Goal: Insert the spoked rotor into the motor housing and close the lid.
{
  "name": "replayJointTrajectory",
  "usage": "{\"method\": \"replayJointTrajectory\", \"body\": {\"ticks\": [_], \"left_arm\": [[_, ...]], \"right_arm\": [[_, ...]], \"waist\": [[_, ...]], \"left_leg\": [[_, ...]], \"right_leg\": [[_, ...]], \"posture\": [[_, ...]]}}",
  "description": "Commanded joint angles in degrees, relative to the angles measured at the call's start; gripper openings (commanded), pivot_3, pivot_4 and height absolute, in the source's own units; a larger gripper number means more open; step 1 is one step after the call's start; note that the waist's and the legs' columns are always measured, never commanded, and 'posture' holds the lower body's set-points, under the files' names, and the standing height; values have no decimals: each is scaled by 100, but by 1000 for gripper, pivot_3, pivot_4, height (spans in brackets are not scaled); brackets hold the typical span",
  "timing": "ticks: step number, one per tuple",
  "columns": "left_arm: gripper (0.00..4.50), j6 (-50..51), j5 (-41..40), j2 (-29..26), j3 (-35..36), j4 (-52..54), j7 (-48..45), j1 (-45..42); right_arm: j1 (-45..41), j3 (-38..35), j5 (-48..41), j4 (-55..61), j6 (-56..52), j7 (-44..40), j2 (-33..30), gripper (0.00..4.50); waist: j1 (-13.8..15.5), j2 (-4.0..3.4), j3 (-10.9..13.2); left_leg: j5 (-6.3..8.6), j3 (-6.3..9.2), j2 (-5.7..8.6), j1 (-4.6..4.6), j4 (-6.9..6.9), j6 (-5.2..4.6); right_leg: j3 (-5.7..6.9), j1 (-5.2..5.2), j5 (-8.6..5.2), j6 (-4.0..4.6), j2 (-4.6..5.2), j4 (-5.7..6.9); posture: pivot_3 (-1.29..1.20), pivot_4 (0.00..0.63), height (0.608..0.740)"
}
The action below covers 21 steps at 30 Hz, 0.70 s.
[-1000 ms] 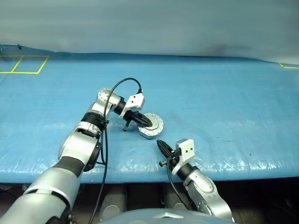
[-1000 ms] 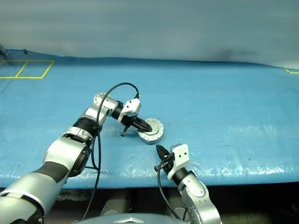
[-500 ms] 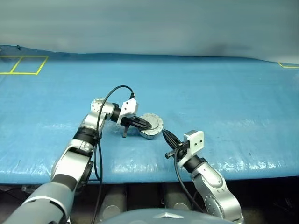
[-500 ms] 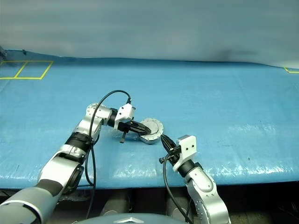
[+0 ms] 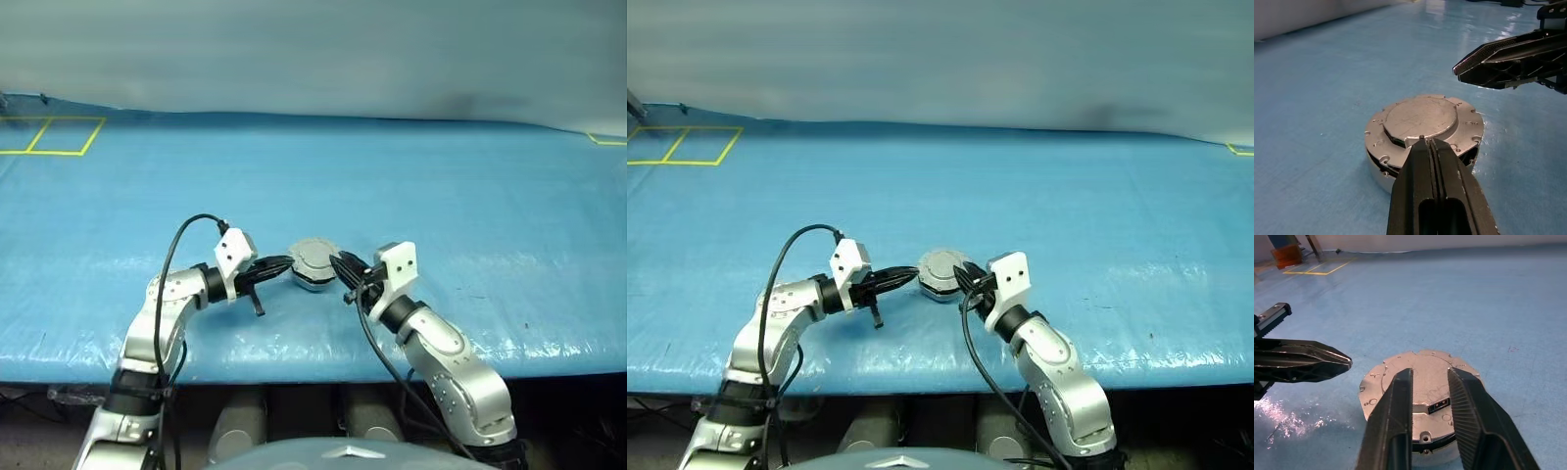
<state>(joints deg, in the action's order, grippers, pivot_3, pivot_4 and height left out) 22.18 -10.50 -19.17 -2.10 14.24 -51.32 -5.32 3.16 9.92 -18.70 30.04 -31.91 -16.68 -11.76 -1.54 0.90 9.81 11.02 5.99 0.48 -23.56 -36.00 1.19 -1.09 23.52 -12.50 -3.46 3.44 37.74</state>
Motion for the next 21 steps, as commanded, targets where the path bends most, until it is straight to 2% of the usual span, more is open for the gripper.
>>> {"method": "replayJointTrajectory", "body": {"ticks": [1,6,8,20,21], "left_arm": [[0,149,-289,12,75,638,340,286],[0,-205,-356,-182,-54,787,346,721],[0,-299,-441,-163,-74,782,388,814],[0,-763,-326,-195,-365,522,655,995],[0,-792,-313,-194,-375,523,691,1009]], "right_arm": [[-317,-53,-128,75,-224,-190,-146,2311],[-758,29,-98,-324,-424,-495,-375,3956],[-884,65,-89,-486,-449,-585,-421,4468],[-1666,487,406,-1686,-225,-909,-322,4468],[-1710,534,465,-1754,-198,-910,-310,4295]], "waist": [[4,0,0],[5,-2,-1],[-1,-3,0],[-10,-3,0],[-10,-3,0]], "left_leg": [[0,-1,0,1,0,0],[0,-3,-1,3,-1,0],[0,-11,0,2,0,0],[0,-13,-1,0,2,0],[0,-12,-1,0,3,0]], "right_leg": [[0,-1,0,0,0,0],[1,-1,-1,2,-1,1],[-2,3,-1,2,2,0],[-2,7,-1,2,0,-2],[-2,7,-1,2,1,-1]], "posture": [[0,150,740],[0,150,740],[0,150,740],[0,150,740],[0,150,740]]}}
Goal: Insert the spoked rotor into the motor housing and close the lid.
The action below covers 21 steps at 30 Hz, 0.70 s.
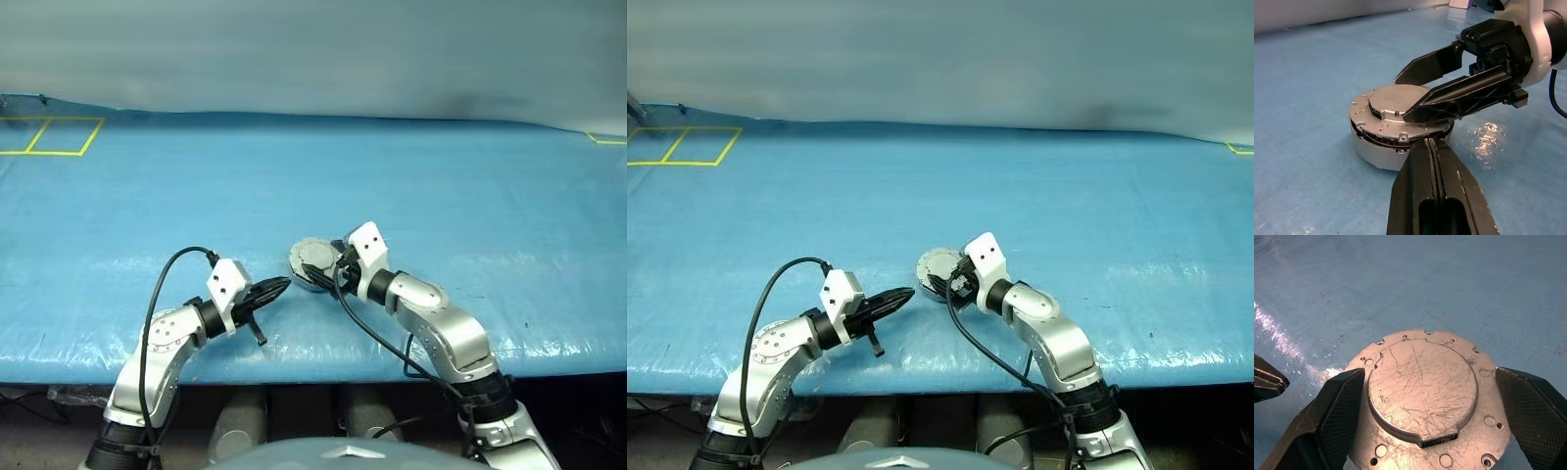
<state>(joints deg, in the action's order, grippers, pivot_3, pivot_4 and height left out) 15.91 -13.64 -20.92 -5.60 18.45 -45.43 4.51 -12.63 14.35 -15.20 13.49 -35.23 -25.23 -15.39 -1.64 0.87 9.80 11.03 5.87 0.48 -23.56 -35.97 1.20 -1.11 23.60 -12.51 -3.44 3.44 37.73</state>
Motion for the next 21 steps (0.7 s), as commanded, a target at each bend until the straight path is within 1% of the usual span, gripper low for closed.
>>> {"method": "replayJointTrajectory", "body": {"ticks": [1,4,5,15,21], "left_arm": [[0,-182,1,-17,-35,104,132,38],[0,-225,21,28,-27,112,310,112],[0,-246,36,21,-38,110,342,139],[0,-337,48,-6,-78,98,620,327],[0,-367,-8,6,-100,95,644,332]], "right_arm": [[-155,115,149,-137,154,-61,71,4089],[-186,181,175,-149,204,-113,148,3194],[-187,205,203,-142,209,-113,167,3036],[-216,449,525,-70,101,29,398,3038],[-210,495,640,-247,239,-160,306,3038]], "waist": [[-4,0,0],[-6,0,0],[-8,0,0],[-48,-1,0],[-46,-1,0]], "left_leg": [[0,0,0,0,1,0],[0,0,0,0,1,0],[0,0,0,0,1,0],[1,0,-1,0,6,1],[1,0,-1,0,7,1]], "right_leg": [[0,0,0,0,0,0],[0,-1,0,0,0,-1],[0,-1,0,0,0,-1],[0,4,-1,1,0,-1],[0,4,-1,2,1,-2]], "posture": [[0,150,740],[0,150,740],[0,150,740],[0,150,740],[0,150,740]]}}
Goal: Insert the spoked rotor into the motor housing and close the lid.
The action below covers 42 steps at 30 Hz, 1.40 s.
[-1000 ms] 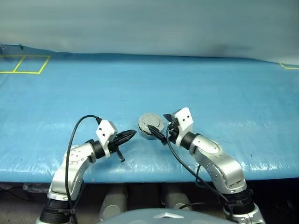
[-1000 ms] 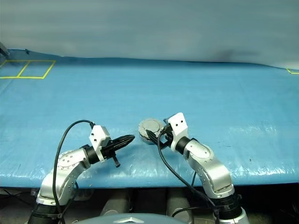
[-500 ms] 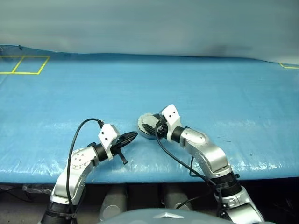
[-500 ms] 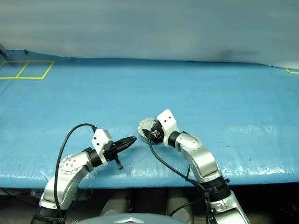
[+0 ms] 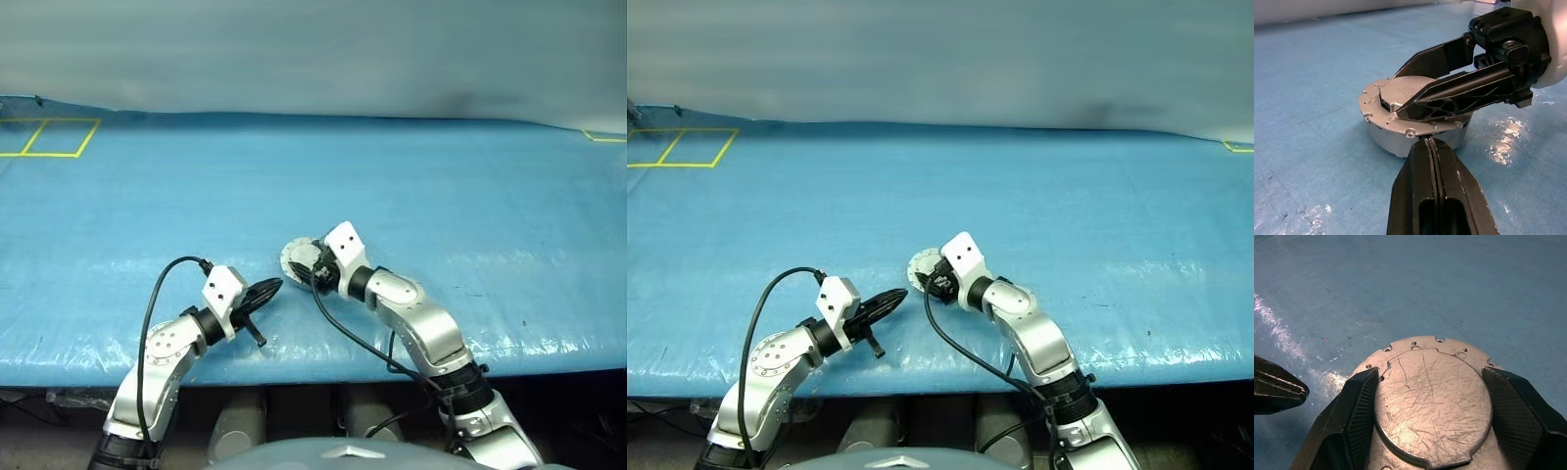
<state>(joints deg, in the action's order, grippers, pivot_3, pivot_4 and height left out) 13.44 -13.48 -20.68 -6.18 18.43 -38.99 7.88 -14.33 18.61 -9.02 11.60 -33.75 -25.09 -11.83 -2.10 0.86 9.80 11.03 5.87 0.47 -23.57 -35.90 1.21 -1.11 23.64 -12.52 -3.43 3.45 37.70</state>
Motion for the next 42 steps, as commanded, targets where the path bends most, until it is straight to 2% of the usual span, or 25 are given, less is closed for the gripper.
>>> {"method": "replayJointTrajectory", "body": {"ticks": [1,16,26,42], "left_arm": [[0,-122,-28,-20,-46,98,5,-11],[0,-79,-111,-5,-49,87,-14,-69],[0,-65,-124,28,-86,90,20,-46],[0,-82,-137,18,-131,98,21,23]], "right_arm": [[-62,63,4,-90,94,-258,-96,3038],[-779,-17,-82,-391,11,-1229,-601,3038],[-808,-84,-224,-973,378,-1916,-751,3038],[-1130,-171,-220,-1356,801,-2379,-846,3038]], "waist": [[0,0,0],[0,-1,1],[2,-1,1],[3,-1,2]], "left_leg": [[0,0,0,0,0,0],[0,0,0,-1,5,0],[1,0,0,-1,8,0],[1,-1,1,-2,12,1]], "right_leg": [[0,0,0,0,0,0],[1,2,0,0,0,-4],[2,0,-1,0,0,-9],[2,1,-1,0,0,-13]], "posture": [[0,150,740],[0,150,740],[0,150,740],[0,150,740]]}}
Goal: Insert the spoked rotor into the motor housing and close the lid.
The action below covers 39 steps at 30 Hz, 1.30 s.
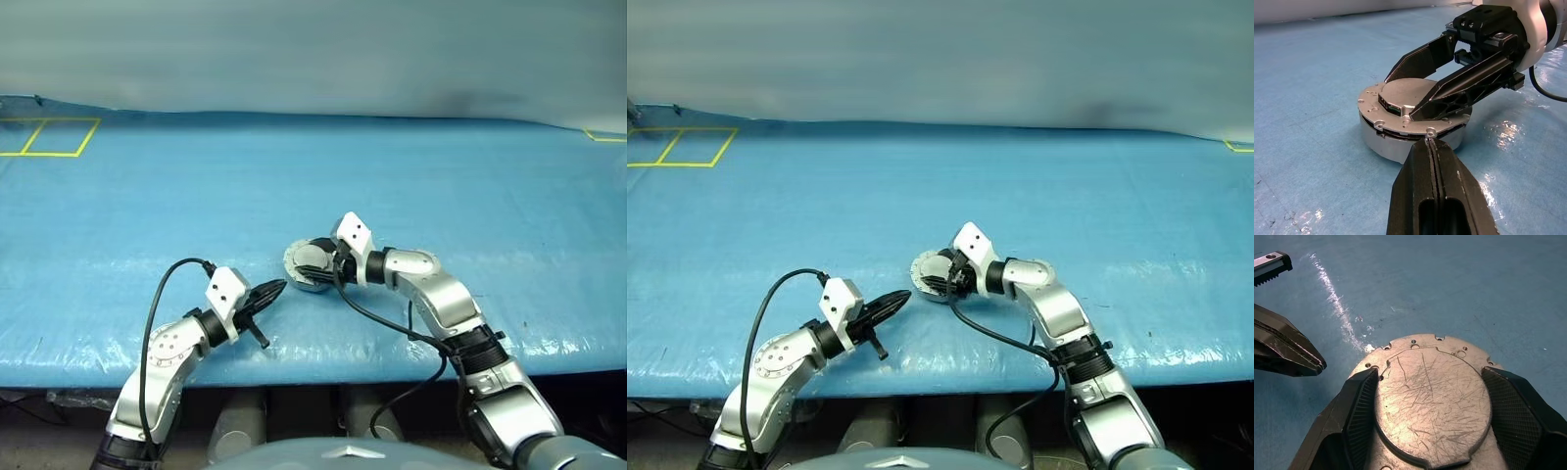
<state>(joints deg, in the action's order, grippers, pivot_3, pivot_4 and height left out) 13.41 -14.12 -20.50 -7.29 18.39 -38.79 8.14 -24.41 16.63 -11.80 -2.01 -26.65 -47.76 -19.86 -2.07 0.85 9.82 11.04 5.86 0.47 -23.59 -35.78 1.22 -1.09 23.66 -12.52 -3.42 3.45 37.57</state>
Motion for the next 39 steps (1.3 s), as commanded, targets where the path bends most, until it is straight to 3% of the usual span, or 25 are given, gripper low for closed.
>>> {"method": "replayJointTrajectory", "body": {"ticks": [1,39], "left_arm": [[0,-78,-71,-1,-22,105,1,5],[0,-35,-72,23,-91,98,6,21]], "right_arm": [[-153,59,108,-9,146,-131,-71,3038],[-263,341,719,-835,1162,-689,-172,3038]], "waist": [[0,0,0],[-1,-1,1]], "left_leg": [[0,0,0,0,0,0],[0,-1,0,2,3,1]], "right_leg": [[0,0,0,0,0,0],[0,-1,0,0,0,-2]], "posture": [[0,150,740],[0,150,740]]}}
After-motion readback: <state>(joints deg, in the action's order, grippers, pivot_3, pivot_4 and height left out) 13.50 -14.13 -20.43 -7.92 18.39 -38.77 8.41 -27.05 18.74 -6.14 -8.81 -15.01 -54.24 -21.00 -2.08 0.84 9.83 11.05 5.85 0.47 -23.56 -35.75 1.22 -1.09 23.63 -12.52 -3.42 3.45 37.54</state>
